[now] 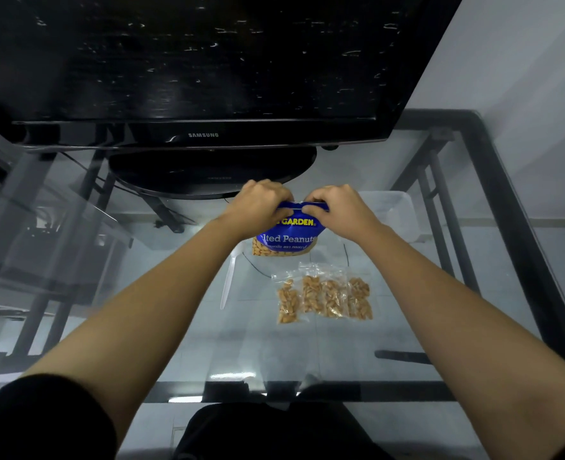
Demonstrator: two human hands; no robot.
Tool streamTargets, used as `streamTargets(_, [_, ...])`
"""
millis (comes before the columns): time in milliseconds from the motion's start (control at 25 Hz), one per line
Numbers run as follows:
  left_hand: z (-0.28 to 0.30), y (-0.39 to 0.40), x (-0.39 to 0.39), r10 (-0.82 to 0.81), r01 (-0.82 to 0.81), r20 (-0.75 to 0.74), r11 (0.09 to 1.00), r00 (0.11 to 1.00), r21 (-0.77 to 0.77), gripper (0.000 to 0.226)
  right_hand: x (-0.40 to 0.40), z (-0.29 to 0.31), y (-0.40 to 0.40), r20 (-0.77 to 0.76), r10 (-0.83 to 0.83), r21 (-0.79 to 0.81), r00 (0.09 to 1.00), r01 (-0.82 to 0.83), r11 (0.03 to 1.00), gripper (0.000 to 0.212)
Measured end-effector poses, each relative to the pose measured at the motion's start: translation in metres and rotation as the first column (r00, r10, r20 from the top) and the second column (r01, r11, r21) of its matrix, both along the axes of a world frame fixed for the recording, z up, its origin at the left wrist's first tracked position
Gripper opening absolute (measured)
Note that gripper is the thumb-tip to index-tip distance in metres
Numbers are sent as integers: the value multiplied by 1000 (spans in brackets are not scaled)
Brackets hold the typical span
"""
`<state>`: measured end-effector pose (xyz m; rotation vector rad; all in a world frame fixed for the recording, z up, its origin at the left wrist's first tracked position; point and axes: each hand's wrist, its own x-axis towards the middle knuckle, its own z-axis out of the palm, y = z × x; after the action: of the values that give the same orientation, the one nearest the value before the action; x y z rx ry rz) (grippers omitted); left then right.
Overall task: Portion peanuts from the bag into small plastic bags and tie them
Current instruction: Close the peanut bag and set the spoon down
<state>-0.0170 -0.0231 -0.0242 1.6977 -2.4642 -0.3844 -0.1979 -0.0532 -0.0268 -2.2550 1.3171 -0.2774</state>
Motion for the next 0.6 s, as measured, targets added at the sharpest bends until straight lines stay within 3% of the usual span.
streamTargets(200, [-2,-4,-13,50,-49,69,999,996,-24,30,5,-4,2,5,-13,-31,1000,13,999,20])
streamTargets(440, [-7,-3,-10,81,-80,49,996,996,-34,28,13,-8,1,-47,-74,-75,996,71,995,17])
streamTargets(600, [-6,2,17,119,-119,23,993,993,-10,28,3,-6,-2,-79,-55,-33,995,53,998,26])
